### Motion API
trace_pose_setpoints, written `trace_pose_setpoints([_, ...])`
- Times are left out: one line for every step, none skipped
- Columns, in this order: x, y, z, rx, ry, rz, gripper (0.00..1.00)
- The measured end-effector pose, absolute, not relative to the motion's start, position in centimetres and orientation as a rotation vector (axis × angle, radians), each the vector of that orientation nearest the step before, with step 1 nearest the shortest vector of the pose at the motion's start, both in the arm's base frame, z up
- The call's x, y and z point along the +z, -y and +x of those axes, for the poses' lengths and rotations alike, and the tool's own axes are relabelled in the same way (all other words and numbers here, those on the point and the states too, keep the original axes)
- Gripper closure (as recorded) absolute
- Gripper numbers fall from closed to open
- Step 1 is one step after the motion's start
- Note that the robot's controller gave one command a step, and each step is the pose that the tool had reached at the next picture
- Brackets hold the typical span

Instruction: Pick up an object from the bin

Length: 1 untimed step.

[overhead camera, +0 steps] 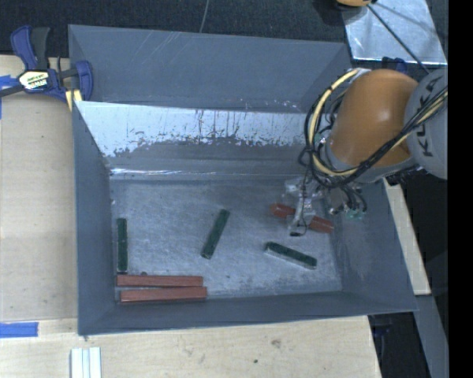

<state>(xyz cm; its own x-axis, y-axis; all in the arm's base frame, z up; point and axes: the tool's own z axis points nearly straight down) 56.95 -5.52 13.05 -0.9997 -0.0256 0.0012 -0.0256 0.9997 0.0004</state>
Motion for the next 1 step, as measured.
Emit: trace_pose_setpoints([21.03, 3.06, 53.18, 0.0, 3.144, 0.04, 1.0])
